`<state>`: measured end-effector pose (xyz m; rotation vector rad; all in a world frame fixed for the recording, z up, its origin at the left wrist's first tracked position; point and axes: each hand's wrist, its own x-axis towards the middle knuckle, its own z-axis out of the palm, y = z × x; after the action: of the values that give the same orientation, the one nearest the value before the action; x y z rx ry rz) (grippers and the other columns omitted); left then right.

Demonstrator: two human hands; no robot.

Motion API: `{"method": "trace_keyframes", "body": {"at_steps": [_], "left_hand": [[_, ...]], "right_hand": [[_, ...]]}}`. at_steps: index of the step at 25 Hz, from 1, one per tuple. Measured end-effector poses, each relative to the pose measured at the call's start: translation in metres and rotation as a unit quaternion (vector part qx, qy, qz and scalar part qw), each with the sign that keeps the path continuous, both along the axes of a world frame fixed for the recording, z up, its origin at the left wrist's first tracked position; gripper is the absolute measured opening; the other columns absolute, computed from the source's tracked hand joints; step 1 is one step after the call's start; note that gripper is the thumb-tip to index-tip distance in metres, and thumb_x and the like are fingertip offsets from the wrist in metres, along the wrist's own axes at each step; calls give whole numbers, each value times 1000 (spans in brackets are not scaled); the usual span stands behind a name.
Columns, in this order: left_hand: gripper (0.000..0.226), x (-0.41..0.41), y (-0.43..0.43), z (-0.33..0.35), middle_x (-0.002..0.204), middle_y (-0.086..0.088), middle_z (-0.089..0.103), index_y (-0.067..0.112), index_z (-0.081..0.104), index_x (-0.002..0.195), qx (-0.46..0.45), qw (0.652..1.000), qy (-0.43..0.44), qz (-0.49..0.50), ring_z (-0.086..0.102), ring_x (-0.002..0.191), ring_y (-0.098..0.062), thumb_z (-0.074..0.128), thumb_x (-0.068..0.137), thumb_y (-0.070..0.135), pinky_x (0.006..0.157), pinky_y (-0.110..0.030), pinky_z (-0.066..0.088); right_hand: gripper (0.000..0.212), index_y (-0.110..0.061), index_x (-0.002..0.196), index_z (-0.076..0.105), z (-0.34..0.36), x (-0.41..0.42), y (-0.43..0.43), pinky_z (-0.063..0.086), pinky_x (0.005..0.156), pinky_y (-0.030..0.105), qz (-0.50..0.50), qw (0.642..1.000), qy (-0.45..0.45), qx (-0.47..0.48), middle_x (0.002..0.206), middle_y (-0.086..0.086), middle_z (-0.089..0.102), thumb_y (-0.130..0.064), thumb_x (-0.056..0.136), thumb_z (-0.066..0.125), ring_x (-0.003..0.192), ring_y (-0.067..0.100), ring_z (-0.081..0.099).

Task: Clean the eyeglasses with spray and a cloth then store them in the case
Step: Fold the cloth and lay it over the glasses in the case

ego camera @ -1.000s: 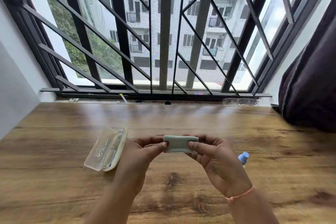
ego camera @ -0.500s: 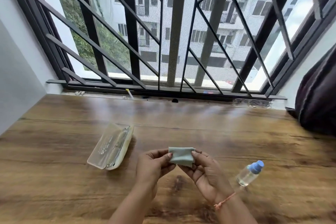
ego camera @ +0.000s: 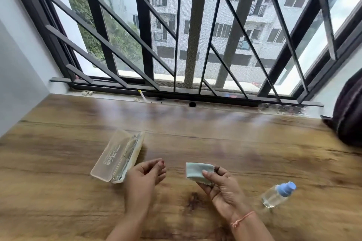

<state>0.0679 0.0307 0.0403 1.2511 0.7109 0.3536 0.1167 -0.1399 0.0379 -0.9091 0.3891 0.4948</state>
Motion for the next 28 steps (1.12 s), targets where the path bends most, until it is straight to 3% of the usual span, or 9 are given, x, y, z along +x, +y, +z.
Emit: {"method": "trace_keyframes", "body": {"at_steps": [3,5,8,12,15,17,19,23,28], "left_hand": [[6,-17,50,0,72,3,74,16,72,84,178,971,8,158,64,61,2,70,80,19,61,-7,49],[26,-26,81,-11,97,-3,71,21,68,102,260,934,30,245,65,87,-7,71,76,26,80,-21,50],[56,-26,97,-24,124,-10,59,16,55,126,192,933,61,298,57,111,-25,74,74,21,96,-37,45],[47,-19,93,-35,116,-14,62,0,55,122,90,958,9,271,60,72,13,69,77,1,72,-3,46],[32,-14,99,-45,68,11,68,6,67,108,112,956,24,270,50,44,18,71,75,4,51,3,39],[29,-12,107,-53,49,25,61,12,69,102,102,959,36,261,56,51,10,71,74,5,58,-3,47],[27,-7,114,-62,56,27,64,12,71,98,85,966,27,241,63,66,-4,72,72,5,78,-23,55],[22,11,103,-55,67,16,71,13,73,92,124,977,-40,167,65,77,-17,74,71,5,84,-39,53],[22,42,70,-39,68,23,69,14,73,83,210,972,-106,-6,64,71,6,72,72,-6,74,-11,51]], "right_hand": [[28,2,87,55,-3,2,-5,58,51,33,-18,1000,-2,9,79,21,65,13,62,59,61,27,69],[30,1,88,55,-6,3,-7,58,53,33,-26,1000,1,7,80,21,66,12,60,60,62,28,69],[28,1,85,56,-11,2,-6,58,52,33,-27,1000,6,8,74,20,67,12,60,59,60,28,69],[28,2,86,56,-11,0,-4,58,52,33,-27,1000,8,7,73,20,67,12,60,59,60,28,69],[30,2,87,55,-10,-1,-5,58,51,32,-31,999,6,5,72,19,68,11,59,60,60,28,69],[31,3,89,55,-8,-2,-7,57,50,32,-36,999,9,4,71,19,68,12,59,60,60,28,69],[33,4,92,55,-7,-2,-10,57,49,32,-47,999,11,9,71,19,68,13,61,60,61,28,69],[31,3,94,54,3,-2,-12,56,49,31,-49,999,6,11,81,21,65,14,65,58,61,26,70],[31,3,92,56,17,0,0,60,57,35,-22,1000,-19,5,87,21,65,13,64,61,70,27,69]]}}
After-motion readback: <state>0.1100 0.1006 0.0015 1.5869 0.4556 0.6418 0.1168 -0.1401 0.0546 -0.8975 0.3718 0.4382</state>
